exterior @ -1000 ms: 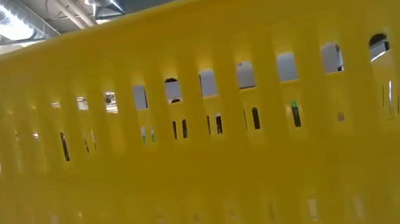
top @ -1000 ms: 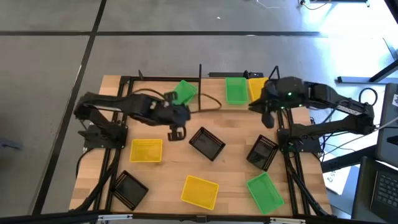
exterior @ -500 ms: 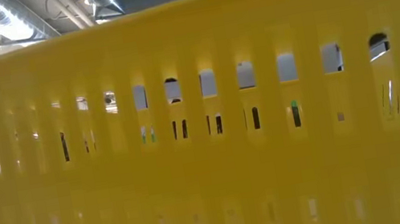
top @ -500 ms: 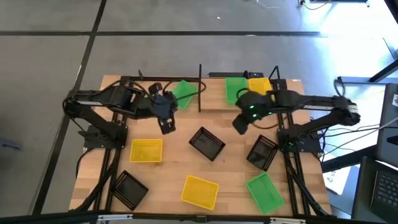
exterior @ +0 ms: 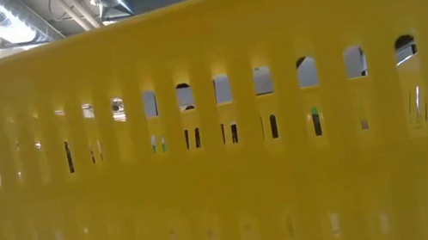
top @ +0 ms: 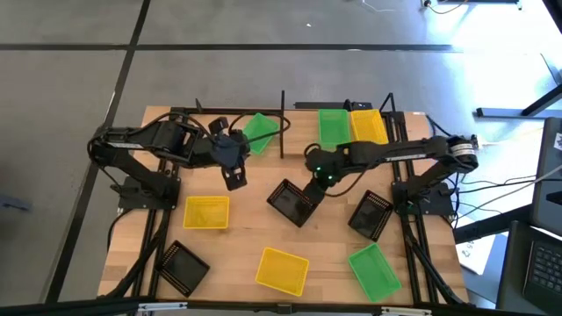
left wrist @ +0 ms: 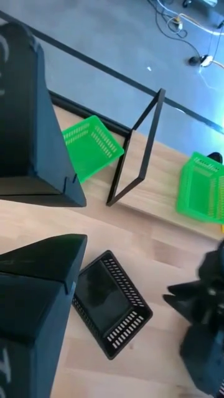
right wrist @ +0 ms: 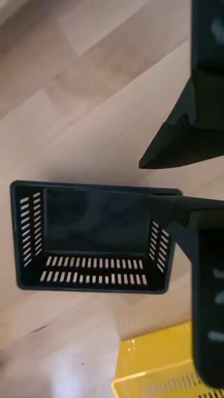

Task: Stack baskets on shelf by color
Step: Put the top left black basket on the shelf

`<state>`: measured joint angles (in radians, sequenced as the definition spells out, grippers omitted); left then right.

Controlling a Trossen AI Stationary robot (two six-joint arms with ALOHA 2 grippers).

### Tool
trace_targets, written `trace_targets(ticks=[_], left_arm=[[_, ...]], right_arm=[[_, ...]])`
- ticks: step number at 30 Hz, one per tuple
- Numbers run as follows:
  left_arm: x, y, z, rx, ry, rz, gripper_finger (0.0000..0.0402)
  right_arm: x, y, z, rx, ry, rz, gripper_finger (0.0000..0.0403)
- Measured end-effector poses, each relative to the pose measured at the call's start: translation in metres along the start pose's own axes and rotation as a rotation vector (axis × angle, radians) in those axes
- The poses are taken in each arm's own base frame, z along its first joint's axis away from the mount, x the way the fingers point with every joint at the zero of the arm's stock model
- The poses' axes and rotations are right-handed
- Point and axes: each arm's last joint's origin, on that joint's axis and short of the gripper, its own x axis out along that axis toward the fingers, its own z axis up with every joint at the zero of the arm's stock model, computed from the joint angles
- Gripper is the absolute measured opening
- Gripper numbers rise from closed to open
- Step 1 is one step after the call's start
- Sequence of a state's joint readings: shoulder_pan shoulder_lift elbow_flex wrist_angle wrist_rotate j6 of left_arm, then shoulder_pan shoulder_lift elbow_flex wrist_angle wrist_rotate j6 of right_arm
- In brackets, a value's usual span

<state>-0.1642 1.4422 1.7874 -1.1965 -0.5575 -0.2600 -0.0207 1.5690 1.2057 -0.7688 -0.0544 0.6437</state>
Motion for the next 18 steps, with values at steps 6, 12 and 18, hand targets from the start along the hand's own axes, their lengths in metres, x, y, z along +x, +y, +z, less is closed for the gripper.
trace_targets(ticks=[6,12,18], left_arm=[[0.000,0.000,0.000,-0.001,0.000,-0.002,0.0071],[0.000,0.000,0.000,0.000,0.000,-0.002,0.0072],[0.000,0.000,0.000,0.000,0.001,-0.001,0.0074]], right_arm=[[0.027,0.000,0.003,-0.022,0.034,-0.033,0.0078],[0.048,0.003,0.007,-0.038,0.035,-0.032,0.0078],[0.062,0.003,0.007,-0.052,0.049,-0.042,0.0078]])
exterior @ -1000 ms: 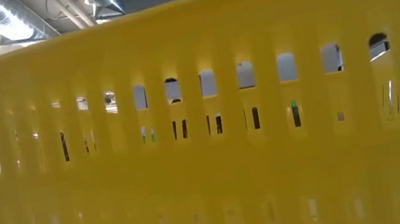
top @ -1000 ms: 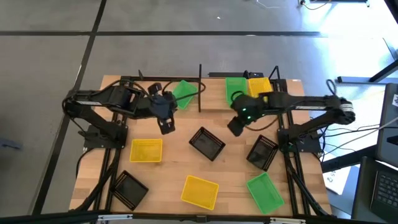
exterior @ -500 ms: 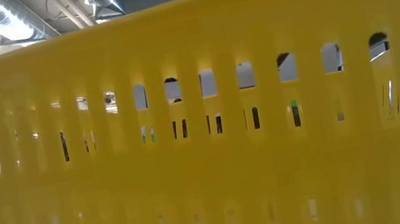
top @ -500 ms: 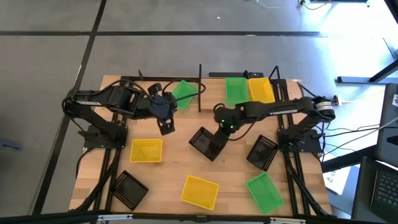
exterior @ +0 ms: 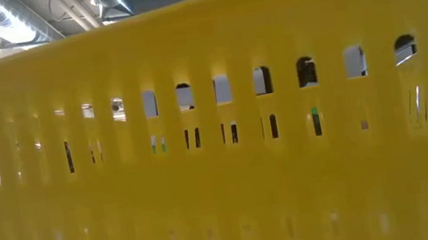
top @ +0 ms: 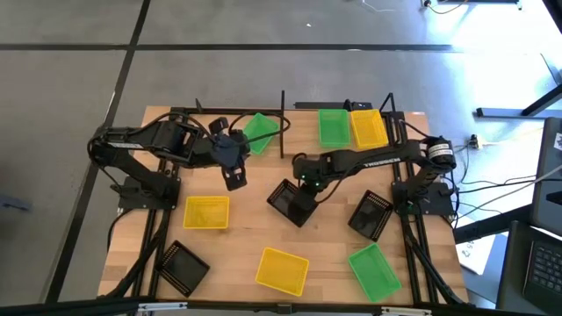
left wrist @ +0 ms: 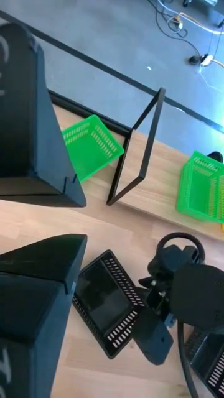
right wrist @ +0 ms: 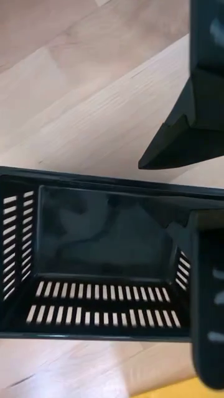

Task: Stack baskets on shelf by color
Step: Put the top left black basket on the shelf

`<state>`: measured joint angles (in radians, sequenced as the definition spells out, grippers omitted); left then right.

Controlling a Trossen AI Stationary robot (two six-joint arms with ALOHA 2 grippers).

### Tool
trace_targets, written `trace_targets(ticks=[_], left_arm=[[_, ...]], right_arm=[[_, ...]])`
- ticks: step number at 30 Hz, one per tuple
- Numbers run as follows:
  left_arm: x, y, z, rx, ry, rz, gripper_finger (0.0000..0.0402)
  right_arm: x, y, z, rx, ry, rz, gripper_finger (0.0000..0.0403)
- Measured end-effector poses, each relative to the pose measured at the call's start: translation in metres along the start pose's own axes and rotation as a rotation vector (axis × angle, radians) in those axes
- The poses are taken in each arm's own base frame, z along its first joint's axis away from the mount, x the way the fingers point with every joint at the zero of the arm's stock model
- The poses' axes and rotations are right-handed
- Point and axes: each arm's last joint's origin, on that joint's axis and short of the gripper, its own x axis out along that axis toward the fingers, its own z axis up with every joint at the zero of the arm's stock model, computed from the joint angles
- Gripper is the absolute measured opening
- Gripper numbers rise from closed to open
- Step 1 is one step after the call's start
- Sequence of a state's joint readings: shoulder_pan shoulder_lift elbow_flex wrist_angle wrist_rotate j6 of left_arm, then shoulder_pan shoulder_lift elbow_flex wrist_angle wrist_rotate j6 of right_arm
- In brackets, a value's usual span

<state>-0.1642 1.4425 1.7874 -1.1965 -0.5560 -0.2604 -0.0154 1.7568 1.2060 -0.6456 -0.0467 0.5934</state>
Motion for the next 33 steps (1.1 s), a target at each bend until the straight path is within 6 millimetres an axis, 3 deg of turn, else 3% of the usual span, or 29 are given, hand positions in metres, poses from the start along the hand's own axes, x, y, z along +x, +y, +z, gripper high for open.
trace_targets(ticks=[16,24,29,33], left_arm=[[0.000,0.000,0.000,0.005,0.000,0.000,0.0071],[0.000,0.000,0.000,0.008,0.000,0.000,0.0071],[0.000,0.000,0.000,0.008,0.001,0.000,0.0074],[0.000,0.000,-0.002,0.018,0.014,0.004,0.0072]], right_arm=[[0.038,-0.008,-0.002,-0.007,0.092,-0.064,0.0076],[0.038,-0.014,0.003,0.013,0.082,-0.063,0.0008],[0.033,-0.015,0.005,0.015,0.072,-0.063,0.0004],[0.017,-0.014,0.004,0.058,0.052,-0.054,0.0004]])
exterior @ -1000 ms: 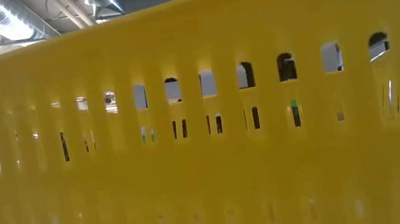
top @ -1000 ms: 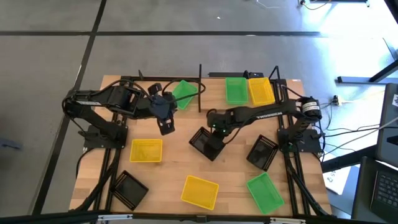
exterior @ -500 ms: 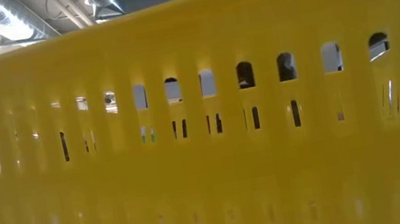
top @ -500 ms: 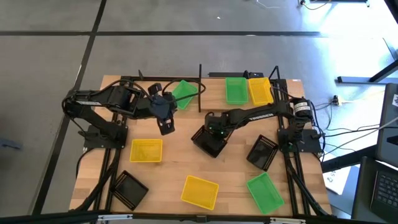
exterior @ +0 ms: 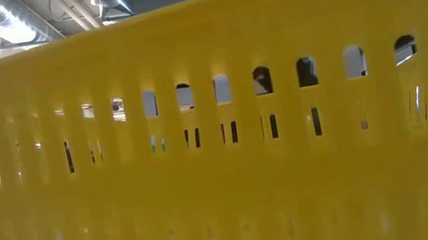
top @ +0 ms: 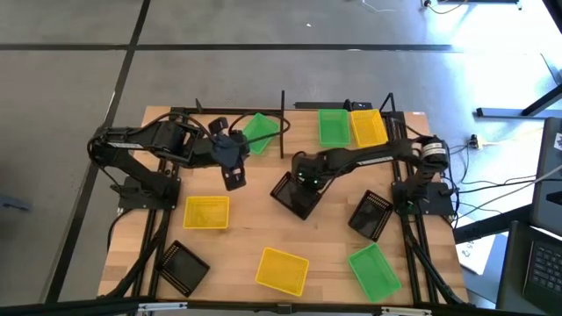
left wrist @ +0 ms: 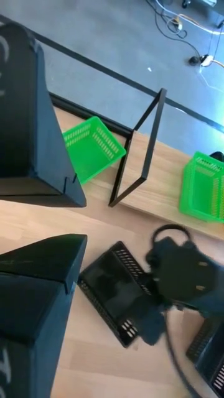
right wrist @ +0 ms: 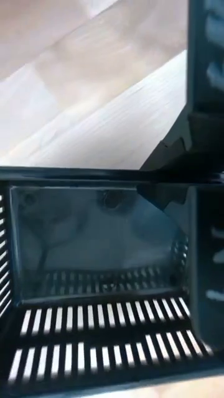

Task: Stack baskets on shelf by color
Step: Put the top left black basket on the shelf

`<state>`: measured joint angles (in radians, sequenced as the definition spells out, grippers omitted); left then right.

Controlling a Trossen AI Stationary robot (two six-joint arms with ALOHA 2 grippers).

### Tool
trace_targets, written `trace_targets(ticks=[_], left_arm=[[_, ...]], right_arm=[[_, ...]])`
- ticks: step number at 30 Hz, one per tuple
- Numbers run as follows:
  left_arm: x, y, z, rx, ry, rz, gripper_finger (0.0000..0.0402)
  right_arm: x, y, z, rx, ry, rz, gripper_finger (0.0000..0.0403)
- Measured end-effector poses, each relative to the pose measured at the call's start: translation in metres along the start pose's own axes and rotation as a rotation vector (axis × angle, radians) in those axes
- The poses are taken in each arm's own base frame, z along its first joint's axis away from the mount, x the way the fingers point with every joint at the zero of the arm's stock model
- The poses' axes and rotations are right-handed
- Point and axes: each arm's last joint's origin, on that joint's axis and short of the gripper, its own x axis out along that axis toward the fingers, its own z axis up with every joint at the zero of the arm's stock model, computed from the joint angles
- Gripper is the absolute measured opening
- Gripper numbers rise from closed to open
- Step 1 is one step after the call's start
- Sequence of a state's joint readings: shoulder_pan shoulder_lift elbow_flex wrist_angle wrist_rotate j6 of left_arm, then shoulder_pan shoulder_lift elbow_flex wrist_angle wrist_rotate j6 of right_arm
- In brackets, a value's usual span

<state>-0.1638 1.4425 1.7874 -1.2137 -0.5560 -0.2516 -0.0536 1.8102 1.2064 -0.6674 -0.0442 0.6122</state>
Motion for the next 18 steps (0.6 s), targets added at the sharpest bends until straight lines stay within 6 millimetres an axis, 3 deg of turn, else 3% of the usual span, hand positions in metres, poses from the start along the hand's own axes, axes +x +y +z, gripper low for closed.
trace_targets(ticks=[9,13,18], left_arm=[[-0.001,-0.001,-0.004,0.056,0.027,0.000,0.0072],[-0.001,-0.001,-0.004,0.078,0.027,0.001,0.0072],[-0.001,-0.001,-0.004,0.104,0.026,0.003,0.0073]], right_arm=[[-0.073,0.003,-0.019,0.185,-0.122,0.035,0.0002],[-0.108,-0.004,-0.030,0.274,-0.255,-0.017,0.0002],[-0.137,-0.017,-0.040,0.383,-0.395,-0.090,0.0002]])
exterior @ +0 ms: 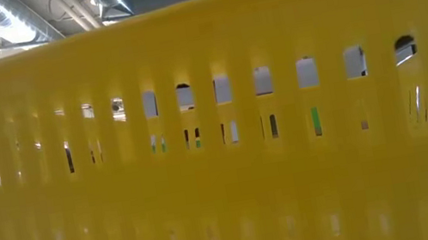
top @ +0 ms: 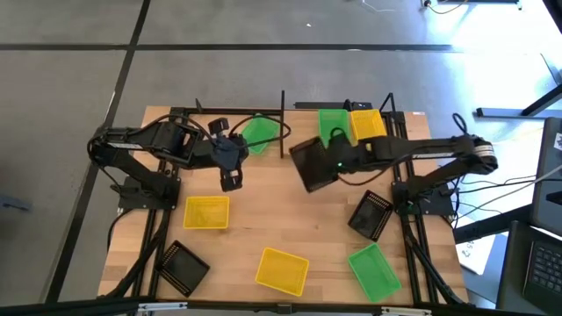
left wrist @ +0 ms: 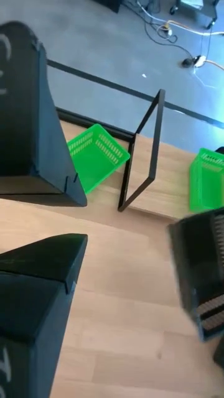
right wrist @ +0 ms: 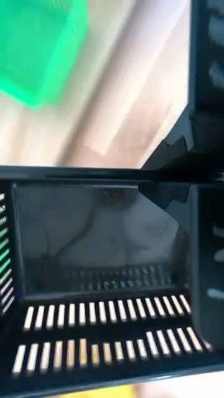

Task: Stack baskets on shelf by color
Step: Put the top left black basket on the shelf

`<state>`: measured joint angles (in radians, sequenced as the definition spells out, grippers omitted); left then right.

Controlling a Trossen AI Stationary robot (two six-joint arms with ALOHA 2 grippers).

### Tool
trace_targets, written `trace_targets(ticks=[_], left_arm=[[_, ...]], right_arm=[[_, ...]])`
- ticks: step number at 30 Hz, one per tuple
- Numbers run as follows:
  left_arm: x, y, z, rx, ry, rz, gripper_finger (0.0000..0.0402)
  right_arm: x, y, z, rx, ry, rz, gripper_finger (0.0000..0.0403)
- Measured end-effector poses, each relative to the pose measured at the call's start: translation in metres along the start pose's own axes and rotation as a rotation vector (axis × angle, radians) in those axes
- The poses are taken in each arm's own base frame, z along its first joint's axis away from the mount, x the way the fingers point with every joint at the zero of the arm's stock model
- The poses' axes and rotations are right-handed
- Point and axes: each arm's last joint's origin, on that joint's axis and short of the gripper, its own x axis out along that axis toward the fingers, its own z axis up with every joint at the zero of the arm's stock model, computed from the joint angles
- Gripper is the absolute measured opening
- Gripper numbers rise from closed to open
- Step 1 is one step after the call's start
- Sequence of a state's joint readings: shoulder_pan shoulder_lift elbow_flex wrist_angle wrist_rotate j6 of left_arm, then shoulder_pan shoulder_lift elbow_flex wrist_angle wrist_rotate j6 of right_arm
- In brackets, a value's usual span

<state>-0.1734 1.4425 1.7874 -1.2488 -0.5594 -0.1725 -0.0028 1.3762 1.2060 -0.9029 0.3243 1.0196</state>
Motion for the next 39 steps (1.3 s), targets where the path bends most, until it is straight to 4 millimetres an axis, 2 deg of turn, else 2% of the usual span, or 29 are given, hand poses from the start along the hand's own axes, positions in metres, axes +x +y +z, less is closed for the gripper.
trace_targets(ticks=[4,11,19,25,30,39], left_arm=[[0.000,0.000,0.000,0.004,-0.001,0.004,0.0071],[0.000,0.000,0.000,0.026,-0.002,0.004,0.0072],[0.000,0.000,0.000,0.026,-0.002,0.005,0.0073],[0.000,0.000,0.001,0.073,-0.006,0.004,0.0073],[0.000,0.000,0.003,0.093,-0.029,0.004,0.0073],[0.001,0.001,0.003,0.099,-0.028,0.008,0.0073]], right_arm=[[-0.005,-0.011,0.015,0.114,-0.060,-0.001,0.0002],[0.005,-0.031,0.054,0.279,-0.132,0.020,0.0002],[0.018,-0.061,0.085,0.402,-0.161,-0.016,0.0002],[0.040,-0.068,0.100,0.436,-0.085,0.048,0.0002],[0.063,-0.073,0.104,0.446,-0.025,0.015,0.0002],[0.098,-0.075,0.115,0.460,0.001,0.067,0.0002]])
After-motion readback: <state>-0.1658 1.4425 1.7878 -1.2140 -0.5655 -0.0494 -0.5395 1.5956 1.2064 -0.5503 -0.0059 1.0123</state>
